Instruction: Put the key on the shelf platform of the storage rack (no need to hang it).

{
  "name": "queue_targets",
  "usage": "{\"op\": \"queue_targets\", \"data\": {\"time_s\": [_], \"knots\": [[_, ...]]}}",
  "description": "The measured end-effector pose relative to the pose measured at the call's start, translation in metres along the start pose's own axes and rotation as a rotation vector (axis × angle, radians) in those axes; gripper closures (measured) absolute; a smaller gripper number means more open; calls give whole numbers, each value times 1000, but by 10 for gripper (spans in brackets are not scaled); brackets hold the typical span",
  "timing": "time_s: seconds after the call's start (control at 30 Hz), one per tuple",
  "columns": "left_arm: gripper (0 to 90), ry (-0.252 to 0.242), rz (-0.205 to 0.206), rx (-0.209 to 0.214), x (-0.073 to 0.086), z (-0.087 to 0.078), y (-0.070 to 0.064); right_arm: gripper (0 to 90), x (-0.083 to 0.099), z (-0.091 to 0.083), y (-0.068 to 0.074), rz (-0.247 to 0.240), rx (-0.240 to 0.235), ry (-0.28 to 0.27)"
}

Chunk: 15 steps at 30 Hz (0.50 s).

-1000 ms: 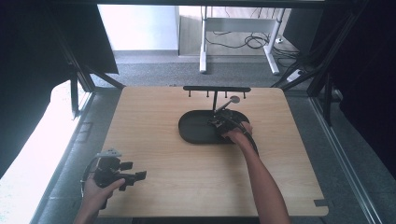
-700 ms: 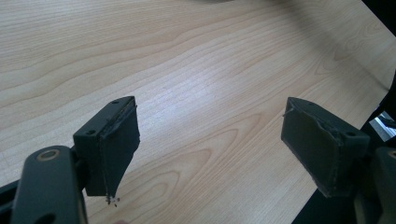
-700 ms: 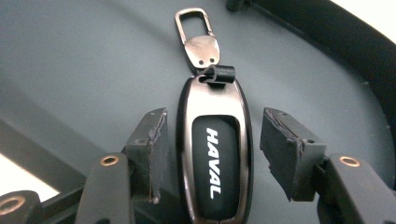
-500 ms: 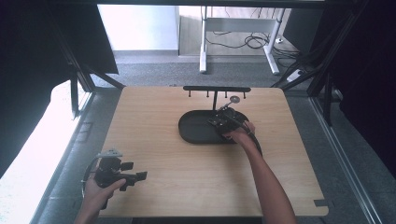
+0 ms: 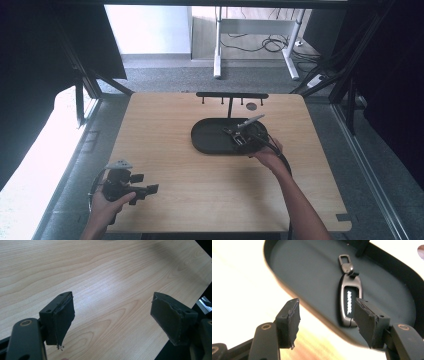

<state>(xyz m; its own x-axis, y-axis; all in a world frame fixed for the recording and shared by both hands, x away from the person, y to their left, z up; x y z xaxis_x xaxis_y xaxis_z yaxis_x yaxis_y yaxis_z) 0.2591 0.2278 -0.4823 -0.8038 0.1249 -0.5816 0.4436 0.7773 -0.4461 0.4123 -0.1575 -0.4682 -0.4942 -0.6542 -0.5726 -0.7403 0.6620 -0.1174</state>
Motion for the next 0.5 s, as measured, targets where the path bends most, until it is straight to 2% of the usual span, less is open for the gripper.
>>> {"op": "queue_targets", "data": {"time_s": [0.1,0.17,0.2,0.23,0.27,0.5], "knots": [[195,2,0,0,0,0,0,382,8,-7,6,-1,-8,-19],[196,3,-2,-2,0,1,1,381,18,-15,12,-8,-18,-38],[196,6,-3,-5,1,2,0,382,28,-21,17,-8,-25,-65],[195,6,-3,-5,1,2,0,382,28,-21,17,-8,-25,-65],[196,8,0,-5,1,3,1,382,39,-26,22,-4,-37,-77],[196,25,0,-10,2,9,0,381,67,-36,32,-4,-54,-94]]}}
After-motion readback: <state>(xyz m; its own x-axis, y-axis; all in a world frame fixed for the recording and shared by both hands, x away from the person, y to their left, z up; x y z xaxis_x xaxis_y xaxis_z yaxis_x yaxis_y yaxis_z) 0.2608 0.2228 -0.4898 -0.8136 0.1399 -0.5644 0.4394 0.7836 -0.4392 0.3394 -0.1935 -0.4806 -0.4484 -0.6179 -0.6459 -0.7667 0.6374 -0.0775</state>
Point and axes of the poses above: each handheld gripper's, and its own axes: z roughly forward along the jaws, x roughly out of its underside, y roughly to its left, the point moved 2 cm from there along z, roughly forward along the jaws, and after that the axes turned 8 degrees about -z, right-handed, at the moved point
